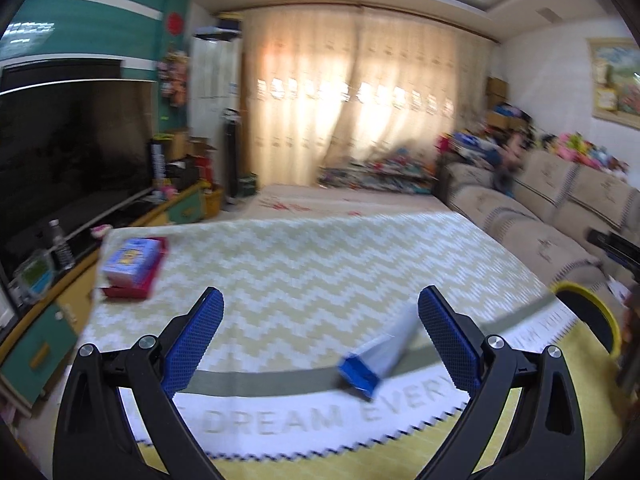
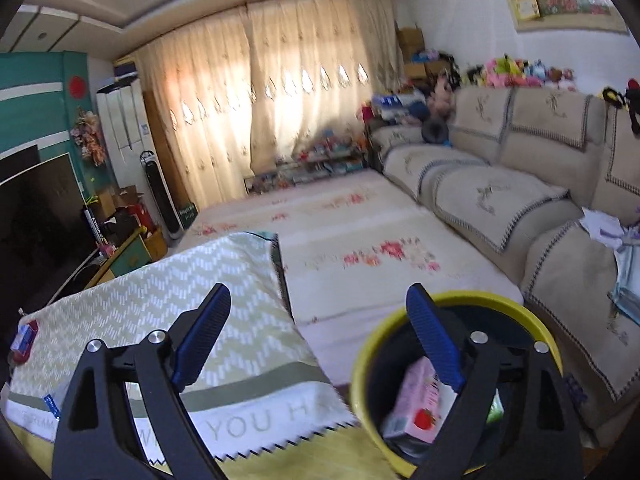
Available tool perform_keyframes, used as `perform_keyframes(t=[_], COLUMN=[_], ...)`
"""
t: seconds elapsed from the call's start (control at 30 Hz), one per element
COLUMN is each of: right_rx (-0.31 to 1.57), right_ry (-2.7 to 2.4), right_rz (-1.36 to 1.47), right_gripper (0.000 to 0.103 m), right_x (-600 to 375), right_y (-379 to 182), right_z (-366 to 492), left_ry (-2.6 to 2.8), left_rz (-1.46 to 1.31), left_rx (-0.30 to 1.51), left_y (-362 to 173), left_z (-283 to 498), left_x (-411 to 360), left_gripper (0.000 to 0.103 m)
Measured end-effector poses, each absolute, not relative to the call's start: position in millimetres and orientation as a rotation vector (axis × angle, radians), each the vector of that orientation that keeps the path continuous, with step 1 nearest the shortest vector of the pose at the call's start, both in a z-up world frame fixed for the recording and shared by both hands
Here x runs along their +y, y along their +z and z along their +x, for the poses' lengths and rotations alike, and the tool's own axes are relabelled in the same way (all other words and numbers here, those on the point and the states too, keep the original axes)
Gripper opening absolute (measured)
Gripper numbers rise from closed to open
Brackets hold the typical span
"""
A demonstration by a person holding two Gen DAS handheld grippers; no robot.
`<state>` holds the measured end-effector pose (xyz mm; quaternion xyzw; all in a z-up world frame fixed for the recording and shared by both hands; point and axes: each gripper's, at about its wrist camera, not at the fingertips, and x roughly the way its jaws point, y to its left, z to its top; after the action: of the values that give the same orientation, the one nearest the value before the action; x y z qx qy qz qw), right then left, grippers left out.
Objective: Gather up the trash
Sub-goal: 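Reach the left gripper to the grey-and-blue tube and grasp it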
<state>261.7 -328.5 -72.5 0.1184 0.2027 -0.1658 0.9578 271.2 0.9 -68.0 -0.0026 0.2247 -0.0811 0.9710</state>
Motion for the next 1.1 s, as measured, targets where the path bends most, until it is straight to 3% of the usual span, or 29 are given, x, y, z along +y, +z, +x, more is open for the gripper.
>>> perform_keyframes(t=[0.27, 0.67, 1.1], right_rx=[0.394, 0.408, 0.422], right_ry=[-0.329, -0.288, -0.287], right_rz=[0.237, 0.212, 0.215], right_gripper=[0.088, 0.089, 0.089], right_x=[-326.6, -317.0, -319.4], right_y=[-75.3, -77.0, -78.6], right_z=[259.0, 261.3, 261.5], left_ry=[-0.311, -0.354, -0.38], left_rz=[0.159, 0.266, 0.219], left_rx=[0.624, 0.802, 0.878], left_y=[-84.1, -110.7, -122.2], left_z=[298.6, 343.0, 359.3], left_x=[-53.4, -81.1, -80.6], left_gripper=[0.096, 0.078, 0.04])
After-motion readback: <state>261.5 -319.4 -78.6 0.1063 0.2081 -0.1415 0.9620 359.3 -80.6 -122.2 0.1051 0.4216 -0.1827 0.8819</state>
